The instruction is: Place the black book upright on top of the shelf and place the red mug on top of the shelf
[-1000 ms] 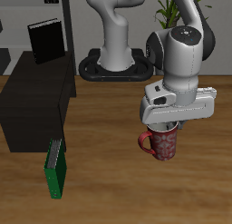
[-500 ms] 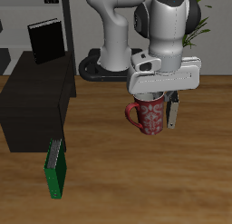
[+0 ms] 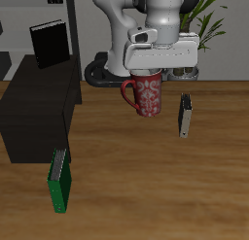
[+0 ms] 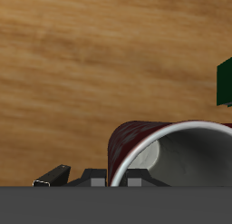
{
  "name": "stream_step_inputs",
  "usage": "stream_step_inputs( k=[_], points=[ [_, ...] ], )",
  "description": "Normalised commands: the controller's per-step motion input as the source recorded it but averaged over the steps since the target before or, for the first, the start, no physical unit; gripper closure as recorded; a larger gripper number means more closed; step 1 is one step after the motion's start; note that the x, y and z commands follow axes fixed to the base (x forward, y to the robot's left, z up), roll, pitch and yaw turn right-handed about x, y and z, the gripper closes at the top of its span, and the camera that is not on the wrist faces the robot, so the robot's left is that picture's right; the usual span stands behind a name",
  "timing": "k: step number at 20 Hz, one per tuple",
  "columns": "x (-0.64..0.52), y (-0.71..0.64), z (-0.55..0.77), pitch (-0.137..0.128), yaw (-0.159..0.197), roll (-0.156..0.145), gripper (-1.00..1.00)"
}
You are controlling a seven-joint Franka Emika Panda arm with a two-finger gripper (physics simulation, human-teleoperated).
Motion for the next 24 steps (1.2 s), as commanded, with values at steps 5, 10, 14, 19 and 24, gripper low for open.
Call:
stream_step_inputs(
  k=[5,10,14,19,24],
  points=[
    [-0.38,-0.29,0.23,-0.042,-0.043,-0.004,1.0],
    [-0.17,-0.2,0.11,-0.017,-0.019,-0.008,1.0],
    [-0.17,-0.24,0.23,-0.032,0.003,0.007,1.0],
    [-0.06,-0.28,0.36,0.009,-0.05,-0.023,1.0],
    [0.06,-0.34,0.28,-0.013,-0.018,-0.059,1.0]
  ],
)
